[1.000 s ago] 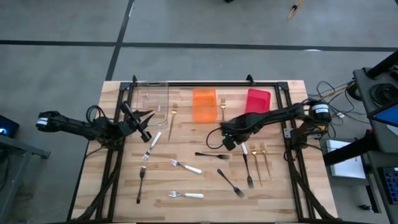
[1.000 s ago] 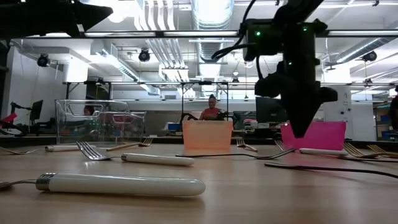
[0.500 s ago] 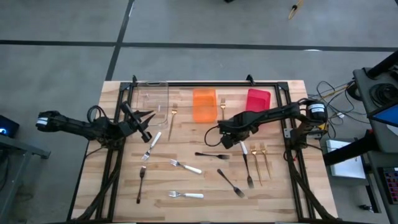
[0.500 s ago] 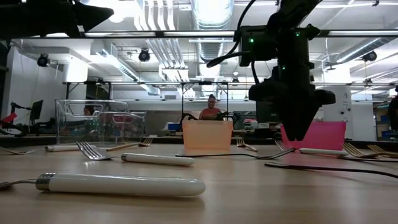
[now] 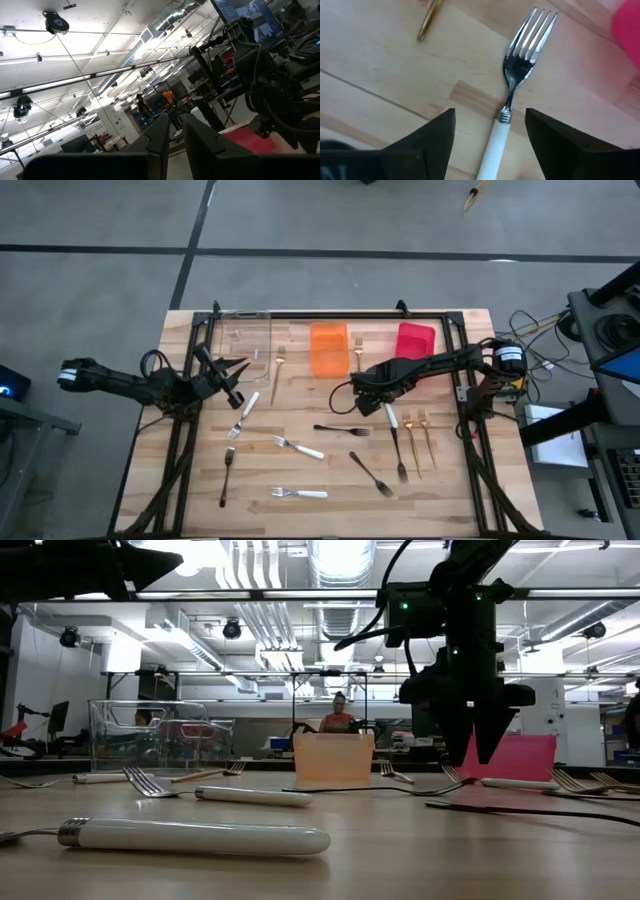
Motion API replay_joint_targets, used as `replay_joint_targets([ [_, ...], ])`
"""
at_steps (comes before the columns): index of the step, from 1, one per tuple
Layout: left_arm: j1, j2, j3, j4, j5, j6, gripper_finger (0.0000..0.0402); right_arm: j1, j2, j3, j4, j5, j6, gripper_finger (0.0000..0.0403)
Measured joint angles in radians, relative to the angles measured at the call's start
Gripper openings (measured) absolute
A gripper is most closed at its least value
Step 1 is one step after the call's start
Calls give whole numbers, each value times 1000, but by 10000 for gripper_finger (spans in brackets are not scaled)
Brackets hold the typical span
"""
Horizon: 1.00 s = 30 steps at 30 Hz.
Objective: Sort silverware by color (type)
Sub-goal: Put the top right white fork into the orange bin
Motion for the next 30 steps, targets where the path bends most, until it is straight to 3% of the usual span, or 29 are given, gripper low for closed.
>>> replay_joint_targets([
  [22,0,0,0,0,0,0,39,0,0,-85,8,14,-31,226],
  [30,0,0,0,0,0,0,39,0,-3,-124,92,3,-31,226],
])
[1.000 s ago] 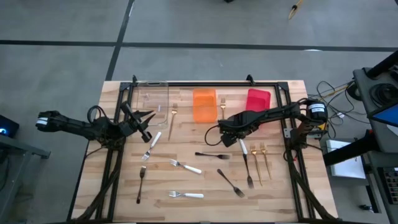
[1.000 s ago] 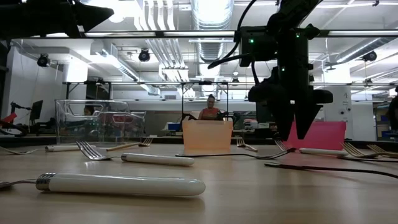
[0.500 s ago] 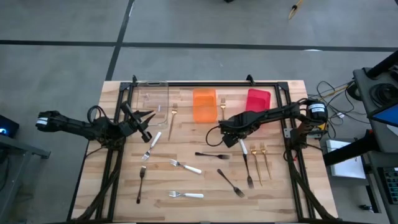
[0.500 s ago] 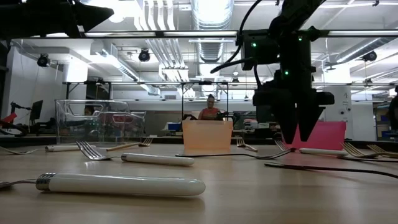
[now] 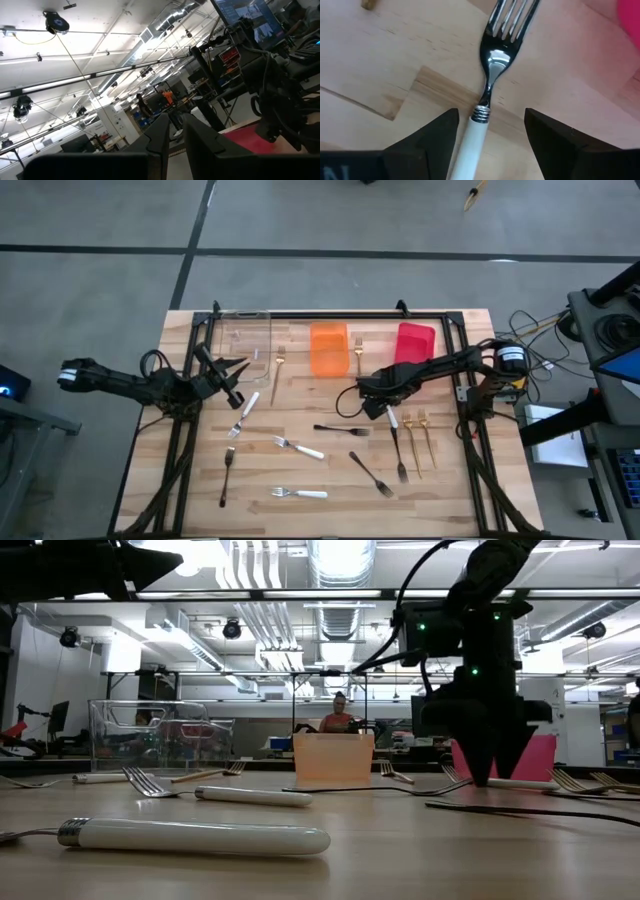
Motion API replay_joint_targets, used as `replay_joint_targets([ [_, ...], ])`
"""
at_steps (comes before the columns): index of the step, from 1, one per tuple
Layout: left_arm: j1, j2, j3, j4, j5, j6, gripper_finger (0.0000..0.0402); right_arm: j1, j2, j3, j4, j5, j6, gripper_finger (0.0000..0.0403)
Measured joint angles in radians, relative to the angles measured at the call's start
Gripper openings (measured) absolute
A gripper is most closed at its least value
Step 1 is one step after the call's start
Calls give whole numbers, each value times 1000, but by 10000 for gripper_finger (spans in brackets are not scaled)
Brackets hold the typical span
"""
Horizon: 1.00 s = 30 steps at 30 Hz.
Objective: Sort silverware by color (type)
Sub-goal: Put the top right white fork into the orange bin
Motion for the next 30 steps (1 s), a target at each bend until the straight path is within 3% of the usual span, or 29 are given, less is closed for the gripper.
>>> replay_joint_targets([
  [6,0,0,0,0,0,0,39,1,0,0,20,-14,0,200],
  [20,0,0,0,0,0,0,39,5,1,0,70,-44,0,30],
  [30,0,0,0,0,0,0,39,5,-5,40,63,-79,100,35],
])
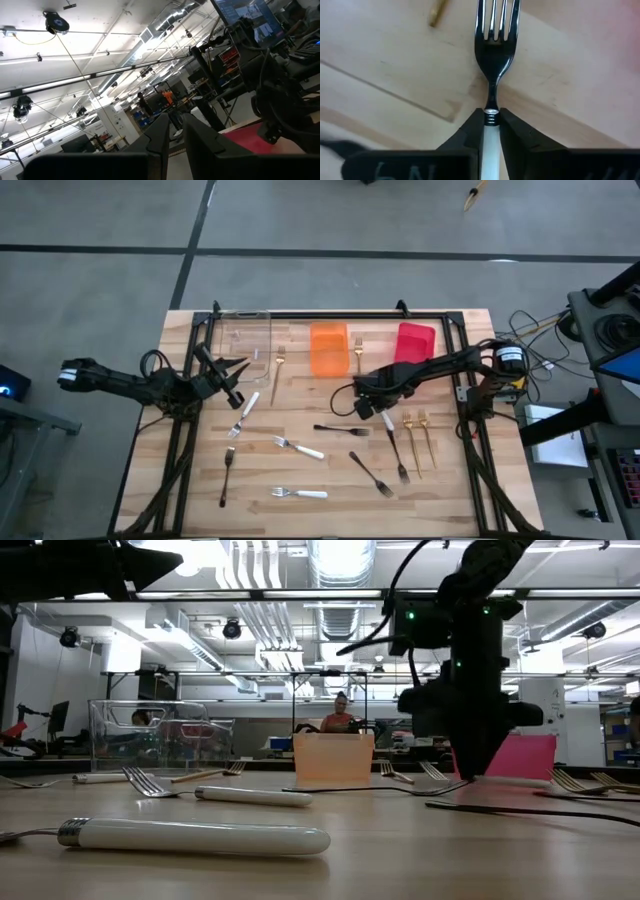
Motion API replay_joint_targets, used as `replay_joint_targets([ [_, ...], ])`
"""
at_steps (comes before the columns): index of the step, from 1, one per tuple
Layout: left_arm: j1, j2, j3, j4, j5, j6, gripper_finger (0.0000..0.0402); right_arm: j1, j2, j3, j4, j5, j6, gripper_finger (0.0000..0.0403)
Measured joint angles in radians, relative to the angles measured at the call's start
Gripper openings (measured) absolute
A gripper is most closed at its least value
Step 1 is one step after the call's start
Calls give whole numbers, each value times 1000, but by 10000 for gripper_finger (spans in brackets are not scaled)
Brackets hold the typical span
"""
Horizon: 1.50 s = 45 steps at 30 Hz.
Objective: Sort silverware by color (type)
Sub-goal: Put the top right white fork into the orange bin
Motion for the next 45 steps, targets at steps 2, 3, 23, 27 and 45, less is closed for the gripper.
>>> replay_joint_targets([
  [2,0,0,0,0,0,0,39,0,-13,16,-10,0,5,31],
  [3,0,0,0,0,0,0,39,0,-20,25,-17,1,10,30],
  [23,0,-1,0,1,-1,0,39,-89,-25,403,-52,14,-9,29],
  [27,0,-2,0,0,-8,4,39,-142,-25,453,-55,-23,68,29],
  [45,0,-3,0,17,-95,0,39,-340,244,750,-17,-70,-108,29],
])
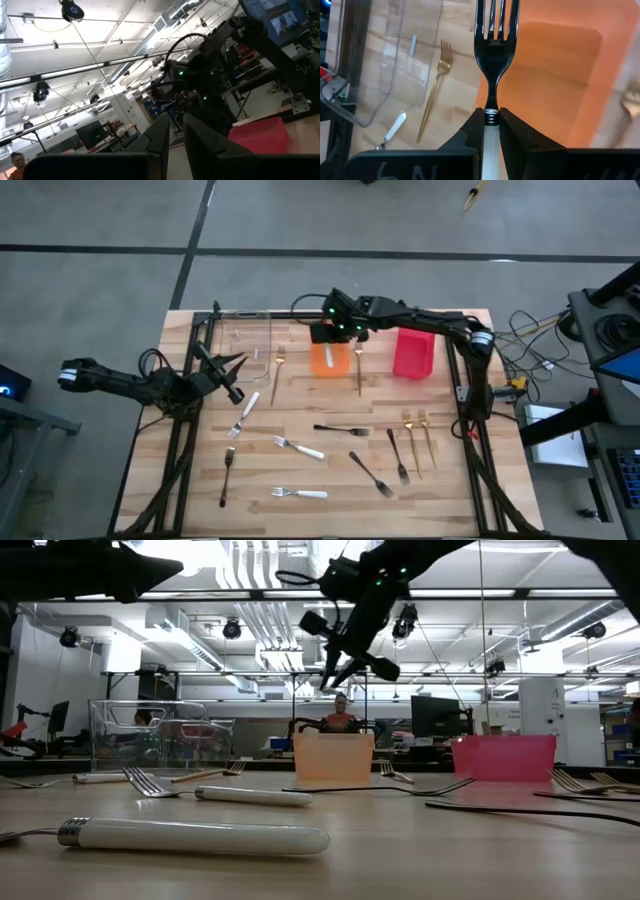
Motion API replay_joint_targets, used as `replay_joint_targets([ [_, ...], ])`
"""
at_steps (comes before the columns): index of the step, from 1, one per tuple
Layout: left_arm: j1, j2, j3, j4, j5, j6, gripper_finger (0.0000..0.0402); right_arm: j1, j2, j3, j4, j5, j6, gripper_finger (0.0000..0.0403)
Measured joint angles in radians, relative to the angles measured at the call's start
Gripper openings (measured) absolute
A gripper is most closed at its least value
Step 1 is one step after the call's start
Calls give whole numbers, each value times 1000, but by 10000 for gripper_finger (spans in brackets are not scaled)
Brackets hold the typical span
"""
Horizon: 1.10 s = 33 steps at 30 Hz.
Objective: Sort silverware by color (type)
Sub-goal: Put the top right white fork into the orange bin
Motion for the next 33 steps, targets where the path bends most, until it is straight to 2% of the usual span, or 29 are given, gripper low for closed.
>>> replay_joint_targets([
  [4,0,0,0,4,0,0,39,-7,88,127,-79,6,-31,29],
  [10,0,1,0,3,0,0,39,-20,218,323,-238,77,-45,29],
  [15,0,1,0,4,0,0,39,-40,293,410,-315,82,-35,29],
  [28,0,0,0,24,1,0,39,-47,317,438,-463,30,56,29],
  [33,-2,0,0,51,2,-9,39,-35,319,437,-444,27,73,29],
])
